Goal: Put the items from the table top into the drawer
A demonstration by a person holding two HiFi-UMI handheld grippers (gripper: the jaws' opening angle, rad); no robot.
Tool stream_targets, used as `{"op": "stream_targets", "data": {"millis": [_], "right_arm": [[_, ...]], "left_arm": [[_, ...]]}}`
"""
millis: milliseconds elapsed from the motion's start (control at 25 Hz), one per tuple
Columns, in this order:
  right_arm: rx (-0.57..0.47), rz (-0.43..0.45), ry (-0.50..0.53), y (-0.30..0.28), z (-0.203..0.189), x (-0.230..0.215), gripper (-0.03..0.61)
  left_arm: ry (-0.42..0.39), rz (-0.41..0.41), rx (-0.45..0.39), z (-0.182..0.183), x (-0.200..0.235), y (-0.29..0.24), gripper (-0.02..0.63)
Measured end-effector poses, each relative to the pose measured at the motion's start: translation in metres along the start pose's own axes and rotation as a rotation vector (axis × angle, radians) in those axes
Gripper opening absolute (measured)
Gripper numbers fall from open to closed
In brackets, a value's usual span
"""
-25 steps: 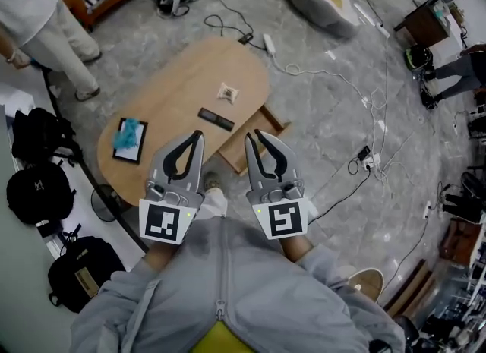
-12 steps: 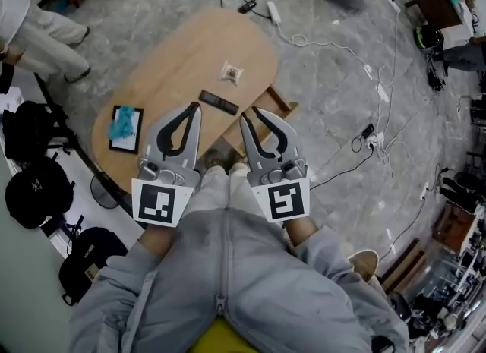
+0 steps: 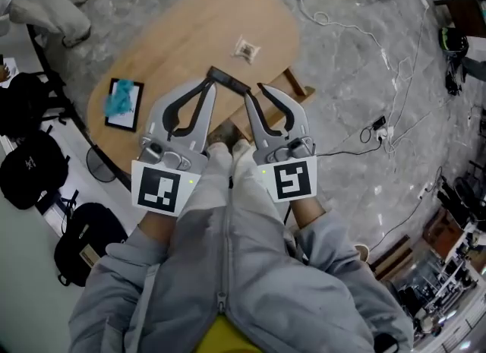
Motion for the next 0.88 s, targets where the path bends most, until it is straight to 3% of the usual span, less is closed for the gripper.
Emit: {"op": "stream_targets", "data": {"millis": [200, 880], "right_arm": [[0.029, 0.036, -0.020, -0.021, -0.036, -0.010, 0.072], [0.250, 0.213, 0.063, -0.066, -0.200, -0.028, 0.109]], "left_arm": [[0.010, -0.017, 0.004, -0.029, 0.002, -0.014, 0.003], [0.037, -0.017, 0.029, -0.141, -0.011, -0.023, 0.003]]}}
Point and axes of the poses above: the fingertips, and each gripper's own axes: y backward along the fingers, x to its left, z out of its top, the point moved 8 cm from there along y, backward along the fingers, and after that the axes turned 7 degrees about -y, right-handed, at the moved point
